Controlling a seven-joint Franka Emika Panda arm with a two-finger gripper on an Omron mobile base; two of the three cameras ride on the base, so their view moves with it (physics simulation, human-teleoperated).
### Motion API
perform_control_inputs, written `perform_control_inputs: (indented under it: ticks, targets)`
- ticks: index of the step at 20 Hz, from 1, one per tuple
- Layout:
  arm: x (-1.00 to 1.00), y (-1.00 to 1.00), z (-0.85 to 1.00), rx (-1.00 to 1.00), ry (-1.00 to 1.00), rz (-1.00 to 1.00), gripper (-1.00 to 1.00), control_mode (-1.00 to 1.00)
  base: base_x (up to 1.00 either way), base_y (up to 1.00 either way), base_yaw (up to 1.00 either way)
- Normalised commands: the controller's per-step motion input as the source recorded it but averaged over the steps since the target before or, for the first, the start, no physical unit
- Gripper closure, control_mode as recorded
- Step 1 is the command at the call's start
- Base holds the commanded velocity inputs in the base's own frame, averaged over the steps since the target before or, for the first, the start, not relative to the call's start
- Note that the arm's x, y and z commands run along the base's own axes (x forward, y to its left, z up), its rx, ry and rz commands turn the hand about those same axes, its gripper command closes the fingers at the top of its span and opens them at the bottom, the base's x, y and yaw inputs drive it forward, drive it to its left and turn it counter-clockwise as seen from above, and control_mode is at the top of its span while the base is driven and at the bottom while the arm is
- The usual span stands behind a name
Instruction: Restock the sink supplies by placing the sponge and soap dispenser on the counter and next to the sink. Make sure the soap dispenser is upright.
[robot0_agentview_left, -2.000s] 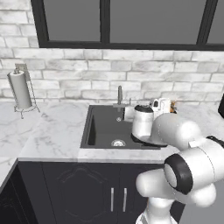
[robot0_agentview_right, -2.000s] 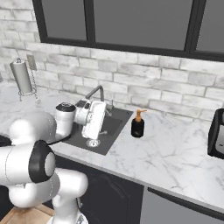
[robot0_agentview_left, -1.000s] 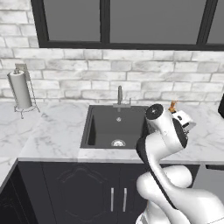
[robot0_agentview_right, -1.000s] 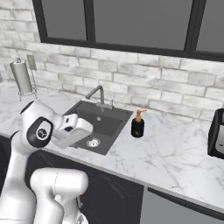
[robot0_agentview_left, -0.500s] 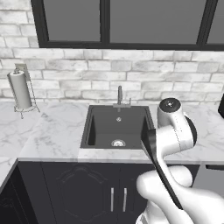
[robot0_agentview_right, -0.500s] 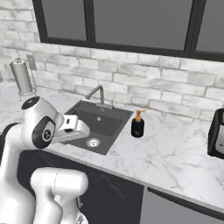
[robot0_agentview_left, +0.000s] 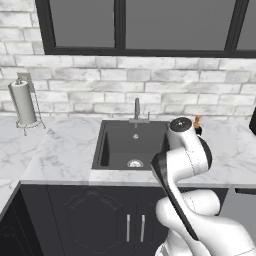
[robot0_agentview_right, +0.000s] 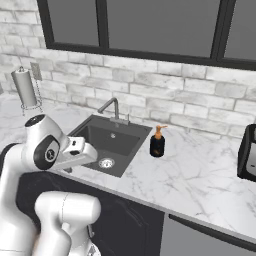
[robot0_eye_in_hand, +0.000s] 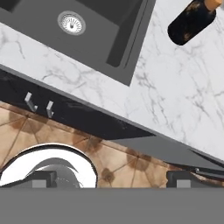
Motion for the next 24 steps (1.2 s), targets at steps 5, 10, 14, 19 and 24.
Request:
perform_control_inputs:
  ticks: [5, 10, 14, 19, 24]
  targets:
    - [0.0, 0.0, 0.0, 0.0, 0.0, 0.0, -1.0, 1.0, -0.98, 0.43, 0.31]
    - [0.0, 0.0, 0.0, 0.0, 0.0, 0.0, -1.0, 1.0, -0.94, 0.56, 0.5]
    - [0.0, 0.0, 0.0, 0.0, 0.0, 0.0, -1.0, 1.0, -0.88, 0.46, 0.53]
    - [0.0, 0.0, 0.0, 0.0, 0.0, 0.0, -1.0, 1.0, -0.91, 0.03, 0.55]
    - [0.0, 0.0, 0.0, 0.0, 0.0, 0.0, -1.0, 1.0, -0.64, -0.08, 0.57]
